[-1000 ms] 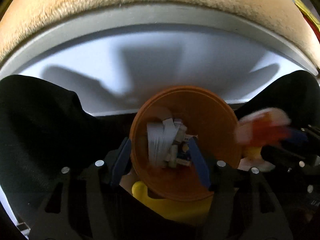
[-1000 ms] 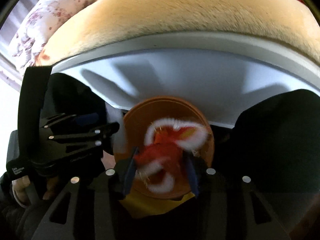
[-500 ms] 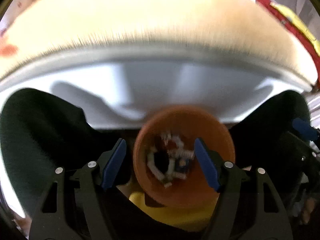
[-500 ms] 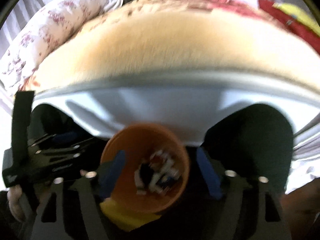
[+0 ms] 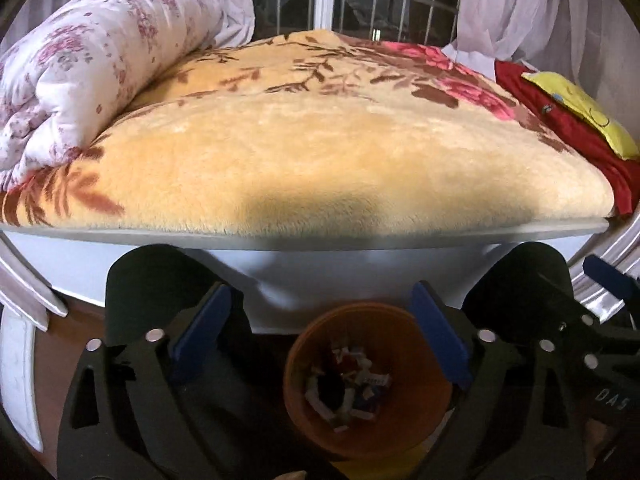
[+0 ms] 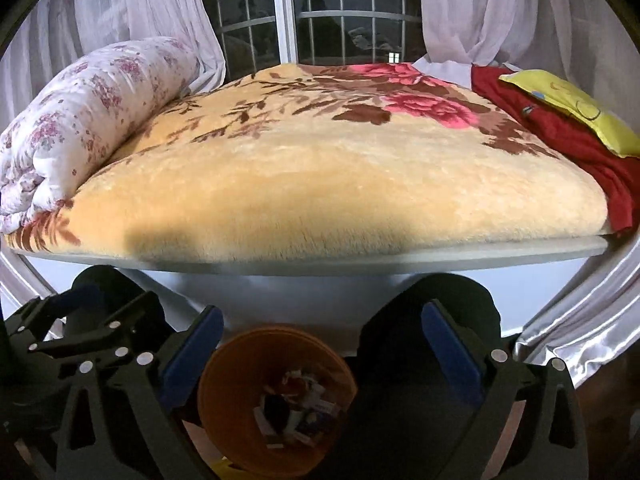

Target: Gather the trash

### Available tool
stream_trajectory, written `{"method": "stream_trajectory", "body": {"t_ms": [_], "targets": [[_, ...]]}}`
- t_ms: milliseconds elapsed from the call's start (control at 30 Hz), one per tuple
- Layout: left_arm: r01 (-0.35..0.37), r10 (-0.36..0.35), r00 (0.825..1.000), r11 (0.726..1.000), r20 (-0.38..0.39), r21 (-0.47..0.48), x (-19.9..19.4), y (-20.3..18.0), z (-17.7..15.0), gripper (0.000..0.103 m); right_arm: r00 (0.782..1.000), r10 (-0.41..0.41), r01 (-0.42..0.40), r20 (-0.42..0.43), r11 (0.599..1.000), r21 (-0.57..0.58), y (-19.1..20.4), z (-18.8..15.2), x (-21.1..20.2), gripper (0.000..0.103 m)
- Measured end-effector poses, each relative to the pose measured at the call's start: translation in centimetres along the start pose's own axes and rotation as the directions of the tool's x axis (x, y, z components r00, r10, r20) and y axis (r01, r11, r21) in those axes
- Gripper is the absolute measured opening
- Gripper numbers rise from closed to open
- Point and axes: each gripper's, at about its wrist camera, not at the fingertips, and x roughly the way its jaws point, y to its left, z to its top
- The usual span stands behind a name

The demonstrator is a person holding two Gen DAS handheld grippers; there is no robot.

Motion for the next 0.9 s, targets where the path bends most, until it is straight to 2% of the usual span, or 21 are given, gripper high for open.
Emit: {"method": "stream_trajectory", "body": {"t_ms": [233,900], "targets": [[0.012,-0.012,1.000,1.000,-0.002,0.000,0.0,-0.2,-0.7,0.090,1.000,-0.004,0.005,-0.027,0.999,0.054,-0.5,-0.9,0.5,0.098],[0.015,-0.015,1.000,1.000,-0.016,-0.008,0.3,0.0,-0.9,0.090,0.999,-0.031,0.033,-0.017,0.994,0.100,-1.5,-1.0,0.1,0.098]]}}
